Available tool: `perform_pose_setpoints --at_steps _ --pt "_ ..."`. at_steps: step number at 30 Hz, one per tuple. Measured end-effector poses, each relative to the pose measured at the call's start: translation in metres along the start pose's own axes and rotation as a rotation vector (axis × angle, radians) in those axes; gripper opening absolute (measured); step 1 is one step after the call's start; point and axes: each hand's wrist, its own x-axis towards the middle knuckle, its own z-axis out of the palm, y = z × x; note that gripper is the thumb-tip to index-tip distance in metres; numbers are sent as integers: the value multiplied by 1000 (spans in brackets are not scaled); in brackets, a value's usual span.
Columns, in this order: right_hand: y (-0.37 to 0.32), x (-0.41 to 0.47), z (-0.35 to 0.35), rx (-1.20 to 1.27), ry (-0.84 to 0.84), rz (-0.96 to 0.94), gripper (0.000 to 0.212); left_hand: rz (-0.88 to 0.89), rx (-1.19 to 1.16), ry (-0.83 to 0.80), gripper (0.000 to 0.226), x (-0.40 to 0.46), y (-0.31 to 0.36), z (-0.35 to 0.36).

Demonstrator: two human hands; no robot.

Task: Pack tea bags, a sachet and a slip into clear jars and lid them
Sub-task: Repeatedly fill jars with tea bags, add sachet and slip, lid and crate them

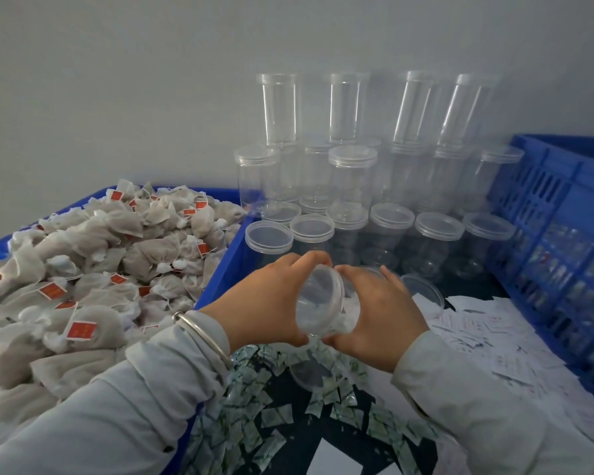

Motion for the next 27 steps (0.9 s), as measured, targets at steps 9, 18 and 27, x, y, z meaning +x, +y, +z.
perform_pose_setpoints --at_steps 9,18,27 --pt "-7 -11 2 -160 214 -73 84 -218 -260 -61 92 4 7 0" --pt "9 -2 6 -241 519 -36 78 -752 -1152 -319 102 3 -5 -9" --pt "45 -26 13 64 543 356 94 -892 -1106 217 32 12 -11 -8"
